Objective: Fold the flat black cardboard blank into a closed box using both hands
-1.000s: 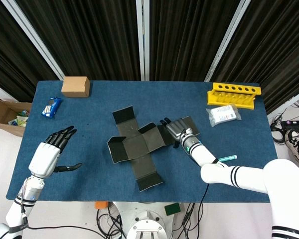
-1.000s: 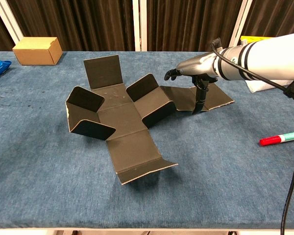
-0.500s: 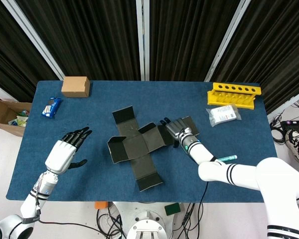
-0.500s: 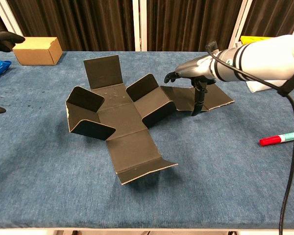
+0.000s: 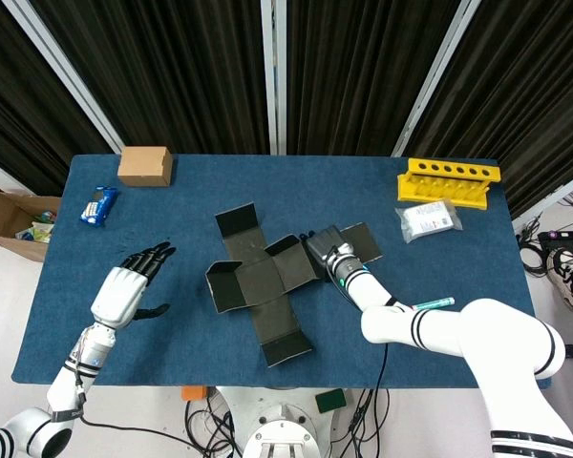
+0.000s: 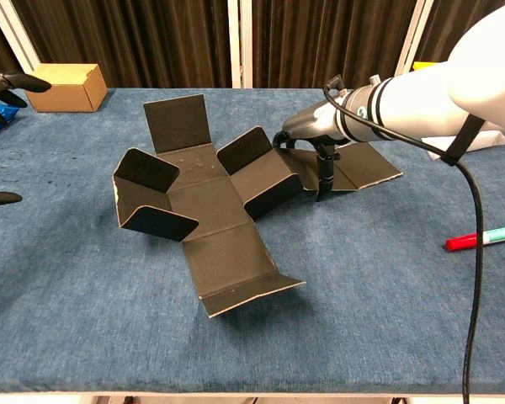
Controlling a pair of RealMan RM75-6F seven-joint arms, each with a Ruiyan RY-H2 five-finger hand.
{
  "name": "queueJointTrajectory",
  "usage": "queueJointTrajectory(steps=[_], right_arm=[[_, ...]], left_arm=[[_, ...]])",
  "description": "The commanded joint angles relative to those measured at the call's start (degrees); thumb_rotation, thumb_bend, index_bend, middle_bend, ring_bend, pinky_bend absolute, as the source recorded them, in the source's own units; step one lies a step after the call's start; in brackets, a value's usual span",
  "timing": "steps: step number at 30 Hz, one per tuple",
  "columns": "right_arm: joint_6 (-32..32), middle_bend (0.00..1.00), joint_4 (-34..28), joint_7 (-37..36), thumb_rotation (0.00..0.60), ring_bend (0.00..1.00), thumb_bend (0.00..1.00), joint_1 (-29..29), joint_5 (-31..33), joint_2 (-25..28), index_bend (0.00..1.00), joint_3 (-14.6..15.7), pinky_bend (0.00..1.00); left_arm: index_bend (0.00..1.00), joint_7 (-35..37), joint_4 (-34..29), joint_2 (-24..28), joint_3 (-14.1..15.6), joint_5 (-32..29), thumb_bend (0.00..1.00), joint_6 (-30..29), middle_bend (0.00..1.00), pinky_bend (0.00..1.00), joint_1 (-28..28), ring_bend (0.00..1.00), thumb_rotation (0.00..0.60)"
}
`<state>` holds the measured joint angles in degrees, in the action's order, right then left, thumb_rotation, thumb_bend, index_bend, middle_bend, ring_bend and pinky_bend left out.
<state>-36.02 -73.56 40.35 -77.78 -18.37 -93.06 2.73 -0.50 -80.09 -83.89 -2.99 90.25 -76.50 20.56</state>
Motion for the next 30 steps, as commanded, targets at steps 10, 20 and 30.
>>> queueJointTrajectory(steps=[10,20,30], right_arm=[[-3.13,0.37,-3.41,-4.53,0.6,0.76,0.18,2.15,-6.4,1.2,0.44,-2.75,1.0],[-3.57,0.36,-3.15,-5.31,0.6,0.76,0.18,2.29,-7.5,0.02,0.44,-3.79,1.0],[-5.92,0.36,-4.22,-2.96,0.6,0.76,0.18,2.17,-12.89,0.02,0.44,-3.24,1.0]], left_arm=[[0.08,-6.25,5.41,-8.02,-3.02,-6.91,0.06,6.72,0.05,0.71,3.61,0.5,0.563],[0.06,-1.79,11.81,-14.52,-4.11,-7.43,0.06,8.41,0.03,0.72,6.36,0.5,0.504],[0.07,14.63,11.6,-16.13,-3.38,-4.48,0.06,10.28,0.04,0.73,9.02,0.5,0.516]])
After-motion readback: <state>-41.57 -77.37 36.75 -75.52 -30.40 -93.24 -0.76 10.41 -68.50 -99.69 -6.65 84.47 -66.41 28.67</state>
